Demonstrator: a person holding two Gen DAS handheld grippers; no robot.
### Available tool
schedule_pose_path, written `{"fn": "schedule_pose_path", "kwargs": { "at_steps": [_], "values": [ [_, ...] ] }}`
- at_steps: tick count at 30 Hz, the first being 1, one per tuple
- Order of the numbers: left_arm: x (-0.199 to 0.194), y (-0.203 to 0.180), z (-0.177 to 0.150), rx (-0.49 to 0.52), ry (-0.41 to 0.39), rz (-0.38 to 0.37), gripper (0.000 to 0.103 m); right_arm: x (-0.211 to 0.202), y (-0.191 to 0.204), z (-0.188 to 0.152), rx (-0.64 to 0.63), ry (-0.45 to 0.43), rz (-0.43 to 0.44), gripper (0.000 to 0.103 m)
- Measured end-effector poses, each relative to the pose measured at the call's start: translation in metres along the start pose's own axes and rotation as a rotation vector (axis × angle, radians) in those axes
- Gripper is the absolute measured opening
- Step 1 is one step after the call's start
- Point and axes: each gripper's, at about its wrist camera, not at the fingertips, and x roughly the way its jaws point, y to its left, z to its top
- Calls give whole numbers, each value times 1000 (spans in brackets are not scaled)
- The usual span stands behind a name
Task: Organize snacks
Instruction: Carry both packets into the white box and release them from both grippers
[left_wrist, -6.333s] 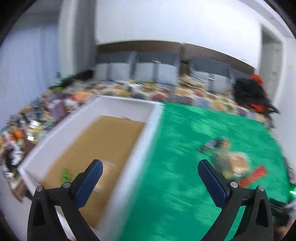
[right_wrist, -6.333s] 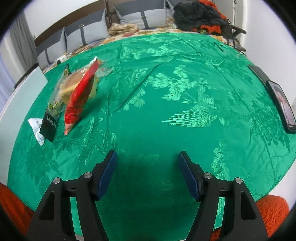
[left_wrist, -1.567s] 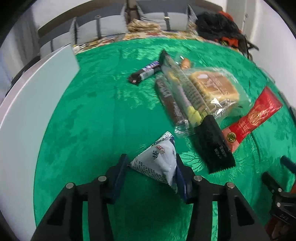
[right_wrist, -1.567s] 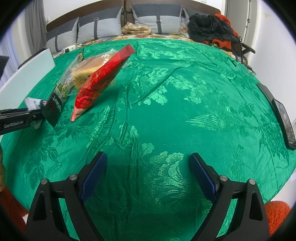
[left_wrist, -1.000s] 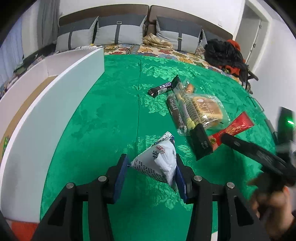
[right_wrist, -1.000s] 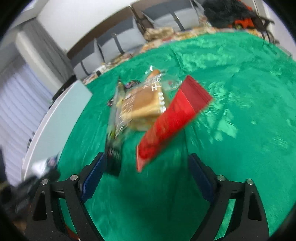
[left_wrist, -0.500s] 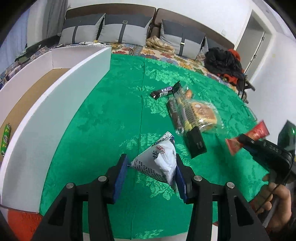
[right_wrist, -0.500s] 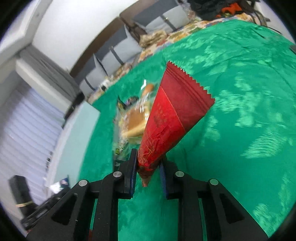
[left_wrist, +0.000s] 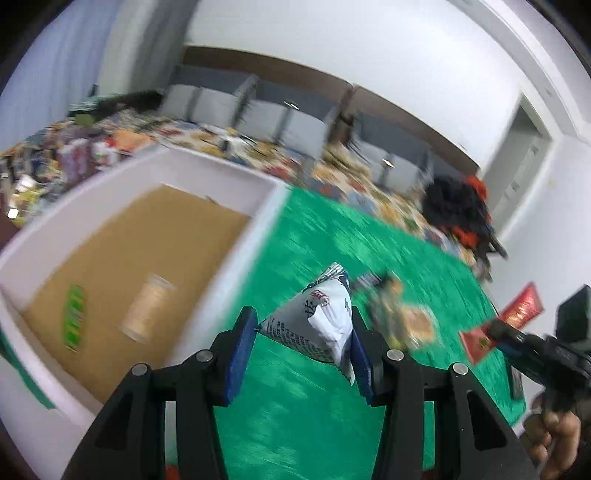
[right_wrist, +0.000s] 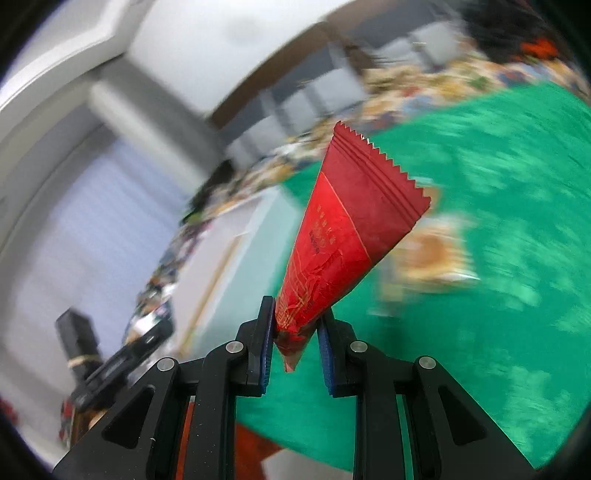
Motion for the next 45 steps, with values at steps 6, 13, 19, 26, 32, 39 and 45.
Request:
{"fn": "schedule_pose_path", "kwargs": {
  "at_steps": [6,13,19,26,32,39,45],
  "values": [
    [-16,104,40,-73,-26,203,48,92,139,16,-207,158,132,23],
    [9,173,35,-40,133,406,70,216,229,-11,-323,427,130,57],
    [10,177,23,-41,109,470,86,218,199,-9,-335,391,35,70],
    [6,119,23,-28,-50,292,87,133,69,-43,-522,138,-419,71],
    [65,74,12,47,96,302,88,37,-97,-81,-428,85,-749,70],
    [103,17,-12,300,185,444,89,-38,-170,-59,-65,-90,-724,71],
    [98,6,-25,258,186,456,89,-23,-189,-46,-83,-45,-735,71]
  ]
}}
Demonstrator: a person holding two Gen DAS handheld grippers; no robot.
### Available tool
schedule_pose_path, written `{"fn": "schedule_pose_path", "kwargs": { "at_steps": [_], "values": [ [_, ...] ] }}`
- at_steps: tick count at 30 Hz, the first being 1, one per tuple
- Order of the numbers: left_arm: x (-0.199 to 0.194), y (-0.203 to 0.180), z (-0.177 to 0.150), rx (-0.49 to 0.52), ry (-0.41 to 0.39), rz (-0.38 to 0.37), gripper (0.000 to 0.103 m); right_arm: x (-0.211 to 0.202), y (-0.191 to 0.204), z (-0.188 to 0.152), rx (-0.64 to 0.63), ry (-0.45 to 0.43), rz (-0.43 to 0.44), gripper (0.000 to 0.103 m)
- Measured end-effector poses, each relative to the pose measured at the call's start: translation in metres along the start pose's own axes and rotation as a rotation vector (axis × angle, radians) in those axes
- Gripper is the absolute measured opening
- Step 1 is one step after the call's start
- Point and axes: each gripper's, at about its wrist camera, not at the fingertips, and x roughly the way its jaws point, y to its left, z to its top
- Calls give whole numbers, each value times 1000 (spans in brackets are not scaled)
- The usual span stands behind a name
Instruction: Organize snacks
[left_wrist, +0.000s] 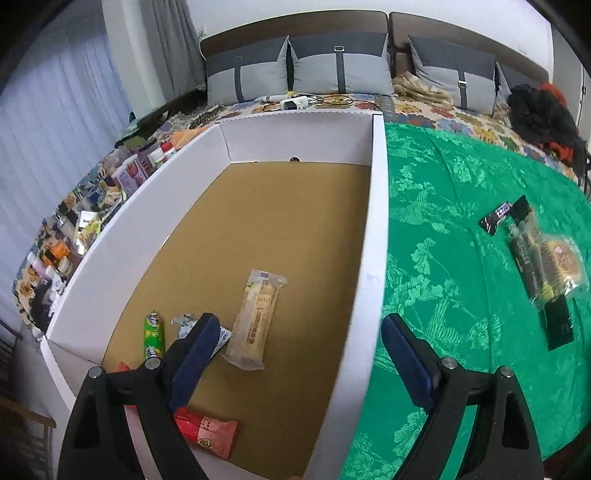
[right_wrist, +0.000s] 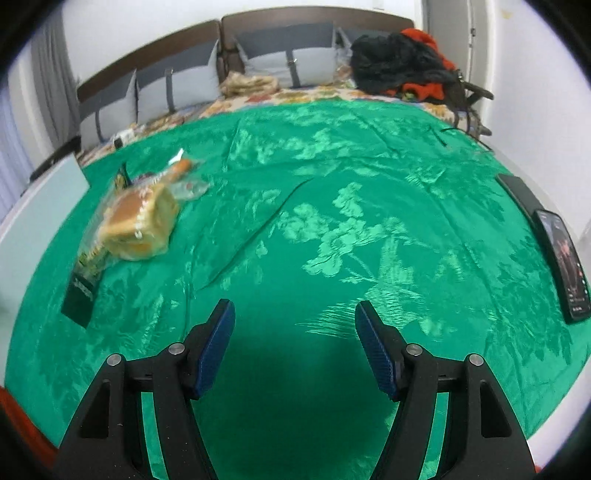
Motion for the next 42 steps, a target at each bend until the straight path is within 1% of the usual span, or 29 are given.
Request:
{"fn": "schedule_pose_path", "kwargs": {
  "at_steps": [3,4,5,7,11,14,15,17,18,19,20,22,23,24,26,27,28,30,31,34,35,37,39,42],
  "values": [
    [3,-4,-1,2,-1,20,89,16,6,-1,-6,40,1,71],
    [2,-3,0,-19,-7,29,90,16,7,-5,-6,56,-4,71],
    [3,-2,2,-37,-9,22,90,15,8,-9,-3,71,-4,71],
    [6,-4,5,-55,-9,13,91,12,8,-13,-10,66,-9,71],
    [5,-12,5,-38,-26,40,90,11,13,-17,-31,70,-23,71],
    [-4,-6,6,-54,-55,21,90,10,15,-19,-46,69,-34,72],
    [-10,-2,8,-75,-81,27,90,10,16,-19,-48,68,-34,73],
    [-31,5,12,-120,-162,54,90,11,16,-19,-51,67,-36,75],
    [-45,6,13,-134,-217,68,90,11,17,-19,-55,66,-39,75],
    [-59,4,13,-140,-272,74,91,11,18,-20,-62,65,-44,76],
    [-70,1,14,-137,-308,72,92,11,18,-20,-63,65,-43,77],
    [-94,-12,14,-108,-377,45,97,11,19,-20,-62,64,-41,78],
    [-102,-19,13,-94,-399,32,99,11,19,-21,-62,64,-41,78],
    [-110,-25,12,-82,-416,17,101,11,19,-20,-62,64,-41,78],
    [-125,-46,5,-53,-438,-46,103,11,19,-20,-63,64,-41,79],
    [-129,-55,2,-41,-435,-81,103,11,19,-20,-63,64,-41,79],
    [-132,-70,-4,-20,-416,-132,103,11,19,-20,-63,64,-40,79],
    [-130,-93,-14,10,-369,-196,103,11,19,-20,-64,63,-41,80],
    [-124,-107,-21,24,-329,-235,103,11,20,-21,-66,62,-40,81],
    [-101,-140,-36,44,-213,-301,103,11,22,-21,-72,59,-39,83],
    [-88,-154,-45,59,-162,-327,103,11,22,-21,-72,58,-38,83],
    [-68,-172,-57,94,-109,-335,103,11,22,-21,-72,55,-37,83],
    [-38,-189,-65,151,-40,-311,103,11,22,-21,-72,52,-37,83],
    [-8,-201,-66,189,29,-290,103,11,22,-22,-70,50,-37,83]
  ]
}}
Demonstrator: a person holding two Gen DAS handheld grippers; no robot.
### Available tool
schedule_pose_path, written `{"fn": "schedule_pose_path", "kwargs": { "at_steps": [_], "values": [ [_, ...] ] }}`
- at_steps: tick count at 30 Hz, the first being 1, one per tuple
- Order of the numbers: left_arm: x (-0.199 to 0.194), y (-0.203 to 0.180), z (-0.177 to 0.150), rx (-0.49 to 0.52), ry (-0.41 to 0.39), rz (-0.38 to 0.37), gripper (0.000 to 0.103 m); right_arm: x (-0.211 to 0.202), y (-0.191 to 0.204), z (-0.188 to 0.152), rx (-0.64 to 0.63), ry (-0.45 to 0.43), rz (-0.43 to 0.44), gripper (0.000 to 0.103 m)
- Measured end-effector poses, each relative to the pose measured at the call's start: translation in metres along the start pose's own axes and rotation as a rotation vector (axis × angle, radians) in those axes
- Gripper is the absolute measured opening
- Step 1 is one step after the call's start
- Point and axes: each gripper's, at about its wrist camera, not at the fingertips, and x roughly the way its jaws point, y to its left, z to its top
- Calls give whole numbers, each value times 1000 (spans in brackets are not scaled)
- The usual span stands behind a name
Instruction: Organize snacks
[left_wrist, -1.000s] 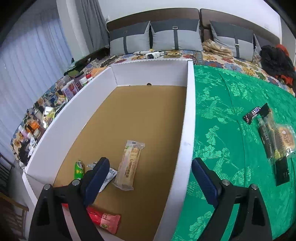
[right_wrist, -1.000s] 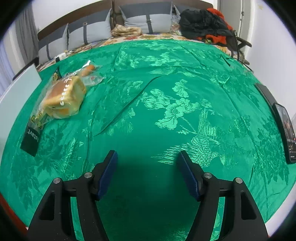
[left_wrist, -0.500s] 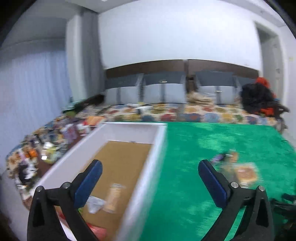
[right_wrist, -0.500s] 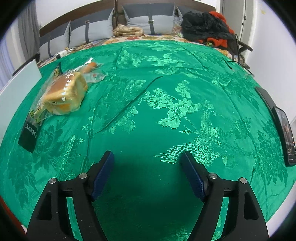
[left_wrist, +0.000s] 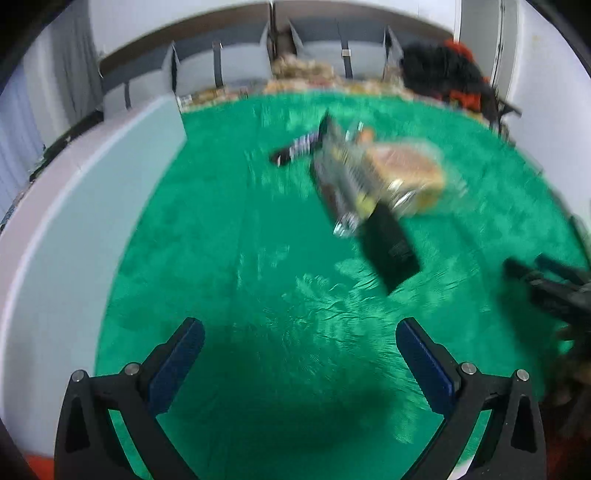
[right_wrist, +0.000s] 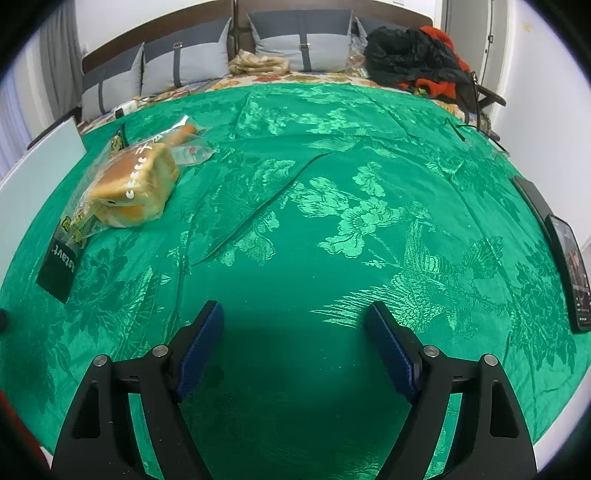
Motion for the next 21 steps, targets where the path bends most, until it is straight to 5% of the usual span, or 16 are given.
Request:
{"fn": "schedule_pose_path", "kwargs": {
  "at_steps": [7,12,21],
  "values": [
    [43,3,16,53,11,25,103,0,1,-1,3,-14,-1,85],
    [55,22,25,-39,9,-30,103,0,1,-1,3,-18,-1,85],
    [58,30,24,-60,-20,-3,103,2,3,0,-4,-21,-6,86]
  ]
}}
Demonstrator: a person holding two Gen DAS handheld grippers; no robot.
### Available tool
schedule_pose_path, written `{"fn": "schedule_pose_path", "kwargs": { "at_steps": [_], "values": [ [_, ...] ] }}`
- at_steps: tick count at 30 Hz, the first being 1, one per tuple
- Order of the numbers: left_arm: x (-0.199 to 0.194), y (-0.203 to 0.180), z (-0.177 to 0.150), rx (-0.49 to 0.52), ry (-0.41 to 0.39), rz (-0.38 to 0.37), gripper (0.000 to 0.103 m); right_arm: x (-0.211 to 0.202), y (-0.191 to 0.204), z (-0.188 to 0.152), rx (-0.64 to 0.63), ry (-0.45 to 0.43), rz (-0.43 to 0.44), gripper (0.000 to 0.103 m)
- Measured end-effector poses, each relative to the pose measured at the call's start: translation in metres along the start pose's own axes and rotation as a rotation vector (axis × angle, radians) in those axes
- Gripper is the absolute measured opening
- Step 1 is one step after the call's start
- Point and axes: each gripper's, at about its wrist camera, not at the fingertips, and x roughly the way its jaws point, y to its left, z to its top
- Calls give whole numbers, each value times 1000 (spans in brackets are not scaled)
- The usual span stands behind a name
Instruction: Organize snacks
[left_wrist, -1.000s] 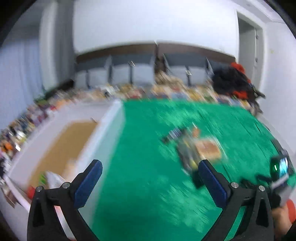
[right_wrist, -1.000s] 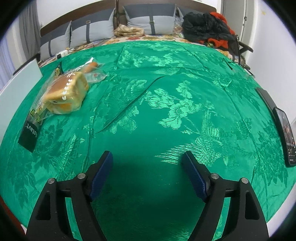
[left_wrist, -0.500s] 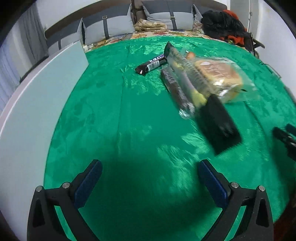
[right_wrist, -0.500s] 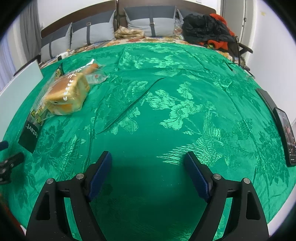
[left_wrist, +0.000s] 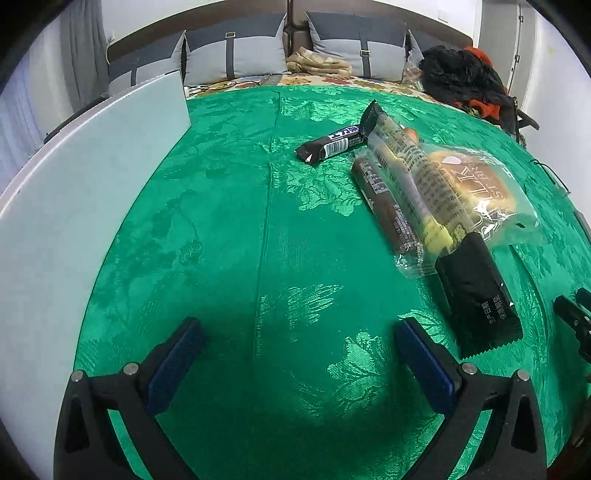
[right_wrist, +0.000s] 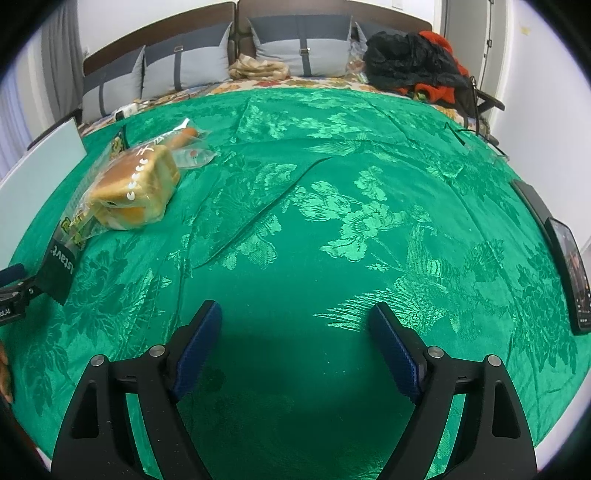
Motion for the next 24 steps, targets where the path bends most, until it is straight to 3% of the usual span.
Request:
{"fn": "schedule_pose_path", "kwargs": {
  "at_steps": [24],
  "values": [
    [-1,-1,0,0,0,1,103,1,-1,0,4,-7,-3,87]
  ]
}}
